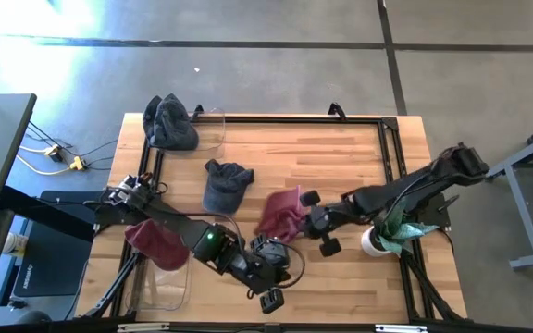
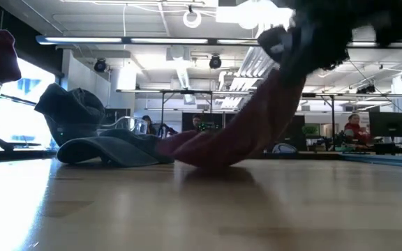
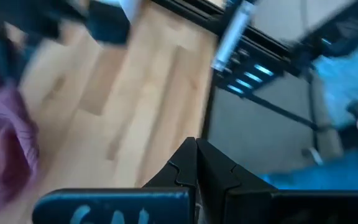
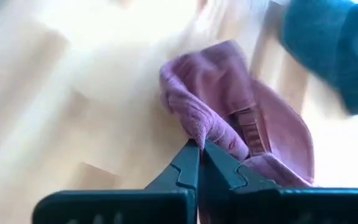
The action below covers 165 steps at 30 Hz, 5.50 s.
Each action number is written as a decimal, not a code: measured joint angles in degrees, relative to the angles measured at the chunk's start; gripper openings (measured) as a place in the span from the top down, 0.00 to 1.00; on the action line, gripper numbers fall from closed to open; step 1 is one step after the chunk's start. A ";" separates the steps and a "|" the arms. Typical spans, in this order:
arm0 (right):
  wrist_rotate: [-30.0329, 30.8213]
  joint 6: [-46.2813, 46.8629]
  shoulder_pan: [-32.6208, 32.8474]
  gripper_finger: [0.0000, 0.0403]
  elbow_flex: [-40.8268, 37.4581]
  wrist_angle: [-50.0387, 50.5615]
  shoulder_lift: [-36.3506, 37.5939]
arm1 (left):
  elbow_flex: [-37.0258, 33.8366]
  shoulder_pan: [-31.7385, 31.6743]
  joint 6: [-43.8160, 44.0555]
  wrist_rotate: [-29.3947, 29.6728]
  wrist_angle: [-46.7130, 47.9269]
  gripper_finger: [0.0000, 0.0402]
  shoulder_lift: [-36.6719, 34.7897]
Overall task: Pick & Place hat
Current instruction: Put the red cap into the bottom transparent bin
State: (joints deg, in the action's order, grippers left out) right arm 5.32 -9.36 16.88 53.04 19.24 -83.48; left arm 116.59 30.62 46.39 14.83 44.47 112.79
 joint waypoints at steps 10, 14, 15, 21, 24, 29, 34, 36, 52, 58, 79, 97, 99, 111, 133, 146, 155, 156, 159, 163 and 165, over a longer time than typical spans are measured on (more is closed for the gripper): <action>-29.81 21.20 -6.73 0.99 6.80 10.78 2.99 | 1.03 -1.82 -15.96 -8.59 0.69 0.95 0.09; -36.87 24.97 -7.53 0.99 6.79 15.84 3.88 | 1.18 -1.76 -14.65 -9.78 -0.36 0.80 1.38; -38.33 25.49 -7.47 0.99 6.75 16.98 4.30 | 1.13 -1.76 -14.64 -9.84 -0.12 0.76 1.99; -39.82 33.24 -5.58 1.00 6.77 19.01 9.56 | 0.40 -3.10 -14.69 -3.41 1.81 0.51 3.89; -35.62 38.57 -4.27 1.00 6.77 18.80 13.22 | 0.17 -3.39 -14.88 5.89 3.74 0.45 3.73; -26.34 48.00 -2.95 1.00 6.77 16.81 18.36 | 0.29 -3.16 -21.74 13.44 -3.38 0.43 2.88; -20.15 52.82 -2.77 1.00 6.77 13.85 21.54 | 0.24 -3.89 -25.00 14.73 -10.50 0.43 3.62; -19.48 52.73 -2.36 1.00 6.77 13.28 21.97 | 0.24 -4.11 -24.13 19.62 -9.82 0.43 3.79; -19.62 45.85 2.05 1.00 6.75 7.46 21.96 | 0.11 -10.45 -27.71 13.18 -9.99 0.43 5.77; -19.76 45.07 2.84 1.00 6.77 6.98 21.96 | 0.27 -10.14 -27.37 7.52 -7.97 0.53 5.46; -11.98 41.73 2.78 0.70 6.80 9.62 21.96 | 16.03 -5.70 -25.92 -18.39 13.21 0.99 1.27; 2.05 42.71 2.62 0.61 6.80 9.16 21.94 | 18.30 10.79 -1.34 -20.48 45.44 1.00 -8.51; 3.39 43.86 2.62 0.61 6.80 9.16 21.94 | 18.30 13.54 0.93 -18.45 45.65 1.00 -10.36; 9.34 48.73 2.64 0.61 6.80 4.90 20.90 | 6.51 24.34 7.36 -14.14 45.60 1.00 -17.96; 0.44 57.28 3.09 0.61 6.80 -9.03 8.69 | -20.15 34.36 16.09 -2.76 45.54 1.00 -23.49; 6.42 58.44 6.27 0.61 6.80 -14.24 7.71 | -37.18 34.66 21.40 8.23 45.51 1.00 -23.48; 8.31 59.49 7.69 0.61 6.80 -14.46 7.71 | -39.13 34.64 33.66 1.70 45.46 0.85 -26.83; 8.29 59.51 7.71 0.61 6.80 -14.47 7.71 | -38.92 34.64 35.74 1.76 45.46 0.83 -27.94; 8.20 59.28 7.67 0.61 6.80 -14.46 7.71 | -38.81 34.64 43.06 3.77 45.70 0.75 -31.93; 8.15 57.94 7.41 0.61 6.80 -14.46 7.71 | -38.81 34.64 52.63 2.72 45.59 0.72 -36.50; 8.06 57.19 7.16 0.61 6.80 -14.43 7.71 | -38.81 34.64 57.99 0.31 45.12 0.72 -37.92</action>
State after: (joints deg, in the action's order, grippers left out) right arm 13.37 47.82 24.04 59.83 4.81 -75.77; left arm 77.78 65.25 104.38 15.13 89.59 74.87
